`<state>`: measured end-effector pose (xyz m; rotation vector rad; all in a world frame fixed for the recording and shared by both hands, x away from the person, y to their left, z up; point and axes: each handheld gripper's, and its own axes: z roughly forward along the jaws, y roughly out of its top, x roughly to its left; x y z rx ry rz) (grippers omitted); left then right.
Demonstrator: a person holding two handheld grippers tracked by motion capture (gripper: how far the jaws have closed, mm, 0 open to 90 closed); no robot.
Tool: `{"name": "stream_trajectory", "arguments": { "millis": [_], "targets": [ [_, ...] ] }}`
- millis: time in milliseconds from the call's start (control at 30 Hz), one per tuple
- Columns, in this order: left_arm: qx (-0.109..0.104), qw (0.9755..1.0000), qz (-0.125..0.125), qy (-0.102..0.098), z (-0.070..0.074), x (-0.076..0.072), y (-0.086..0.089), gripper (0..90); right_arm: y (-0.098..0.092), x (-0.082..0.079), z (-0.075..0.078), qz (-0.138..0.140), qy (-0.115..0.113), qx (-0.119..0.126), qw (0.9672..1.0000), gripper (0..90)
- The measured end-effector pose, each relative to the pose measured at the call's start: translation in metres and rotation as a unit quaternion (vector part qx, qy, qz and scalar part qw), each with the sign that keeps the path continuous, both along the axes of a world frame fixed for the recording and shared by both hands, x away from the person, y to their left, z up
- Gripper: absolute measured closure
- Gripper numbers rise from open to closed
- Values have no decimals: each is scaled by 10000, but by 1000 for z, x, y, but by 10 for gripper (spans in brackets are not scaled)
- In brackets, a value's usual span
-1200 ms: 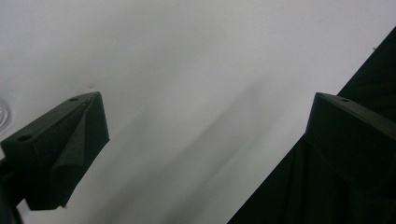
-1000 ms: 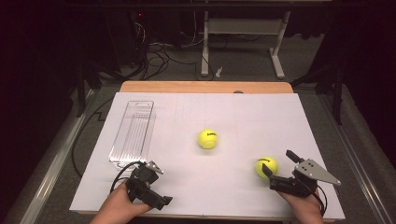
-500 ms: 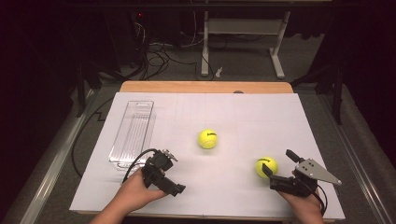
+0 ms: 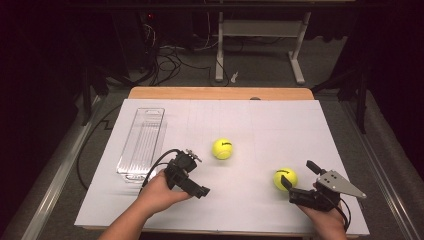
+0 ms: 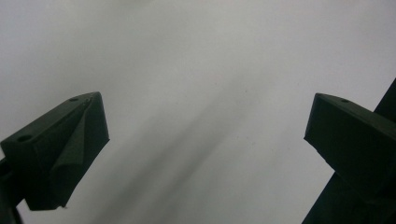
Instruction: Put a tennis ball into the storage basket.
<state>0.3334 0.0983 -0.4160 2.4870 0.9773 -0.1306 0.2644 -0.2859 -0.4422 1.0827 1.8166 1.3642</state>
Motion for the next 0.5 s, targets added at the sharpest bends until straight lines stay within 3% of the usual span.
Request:
{"name": "stream_trajectory", "arguments": {
  "millis": [500],
  "targets": [
    [123,9999,30,-28,10,26,-19,8,-1,0,0,2,-13,14,10000,28]
  ]
}}
